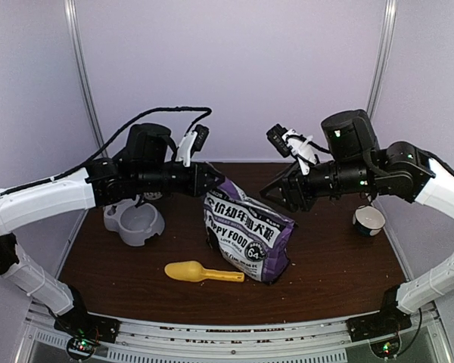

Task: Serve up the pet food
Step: Adjust the pet food bag at the center of the board.

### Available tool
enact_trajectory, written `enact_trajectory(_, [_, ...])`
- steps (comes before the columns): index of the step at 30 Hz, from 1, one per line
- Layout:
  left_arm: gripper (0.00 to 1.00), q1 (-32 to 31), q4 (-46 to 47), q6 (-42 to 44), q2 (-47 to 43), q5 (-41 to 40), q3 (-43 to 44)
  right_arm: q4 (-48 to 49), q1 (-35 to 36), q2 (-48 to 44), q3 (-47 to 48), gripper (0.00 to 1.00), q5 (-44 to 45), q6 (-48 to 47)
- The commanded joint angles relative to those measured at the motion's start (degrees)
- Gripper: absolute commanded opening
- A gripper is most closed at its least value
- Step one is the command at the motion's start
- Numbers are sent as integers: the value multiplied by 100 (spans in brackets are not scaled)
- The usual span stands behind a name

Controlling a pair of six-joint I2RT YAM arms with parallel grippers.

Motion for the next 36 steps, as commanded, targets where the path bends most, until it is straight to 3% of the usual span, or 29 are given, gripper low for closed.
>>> enact_trajectory(1, [0,46,115,566,4,531,671,-932,38,78,418,47,338,-200])
enact_trajectory(7, [0,45,130,560,159,728,831,-1296,284,304,764,46,364,-327])
enact_trajectory(16, [0,46,205,508,186,761,843,-1388,453,733,1066,27,907,-622])
enact_trajectory(36, [0,45,240,476,210,765,852,-1232,597,1184,1248,28,860,-636])
